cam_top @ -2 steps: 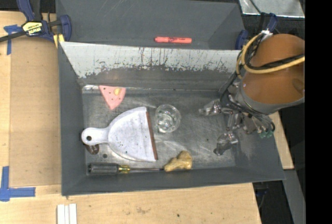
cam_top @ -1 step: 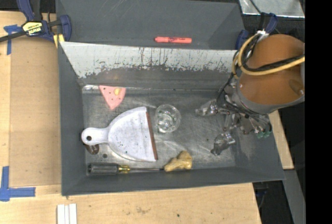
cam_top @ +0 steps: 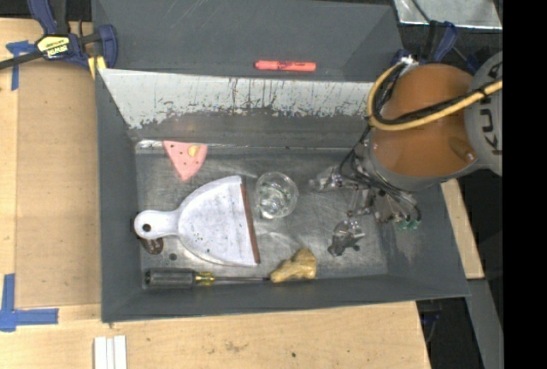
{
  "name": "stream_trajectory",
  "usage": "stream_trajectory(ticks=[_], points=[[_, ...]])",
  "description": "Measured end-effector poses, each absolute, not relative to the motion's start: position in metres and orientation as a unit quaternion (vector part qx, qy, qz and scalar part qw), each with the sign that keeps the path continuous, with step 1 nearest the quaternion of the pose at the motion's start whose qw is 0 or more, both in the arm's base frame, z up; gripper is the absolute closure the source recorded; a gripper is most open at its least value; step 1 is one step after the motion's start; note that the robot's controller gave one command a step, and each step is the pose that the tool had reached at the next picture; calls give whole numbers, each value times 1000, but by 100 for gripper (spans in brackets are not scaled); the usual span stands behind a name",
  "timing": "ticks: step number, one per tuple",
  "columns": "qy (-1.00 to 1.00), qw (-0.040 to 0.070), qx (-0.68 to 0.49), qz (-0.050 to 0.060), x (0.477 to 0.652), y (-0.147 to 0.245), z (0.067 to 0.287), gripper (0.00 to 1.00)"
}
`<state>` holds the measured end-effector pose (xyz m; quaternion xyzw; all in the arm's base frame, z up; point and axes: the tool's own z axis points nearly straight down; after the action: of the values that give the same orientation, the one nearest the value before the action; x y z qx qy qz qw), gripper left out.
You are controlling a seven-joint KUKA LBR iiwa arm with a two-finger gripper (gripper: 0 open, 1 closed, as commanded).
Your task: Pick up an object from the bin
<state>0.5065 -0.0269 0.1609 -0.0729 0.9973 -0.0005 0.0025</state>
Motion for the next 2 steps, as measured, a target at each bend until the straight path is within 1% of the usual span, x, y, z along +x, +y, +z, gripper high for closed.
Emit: stream_trajectory(ticks=[1, 2], points=[[982, 3, -190, 0, 498, -28, 125, 0], [971, 1, -237, -2, 501, 47, 76, 100]])
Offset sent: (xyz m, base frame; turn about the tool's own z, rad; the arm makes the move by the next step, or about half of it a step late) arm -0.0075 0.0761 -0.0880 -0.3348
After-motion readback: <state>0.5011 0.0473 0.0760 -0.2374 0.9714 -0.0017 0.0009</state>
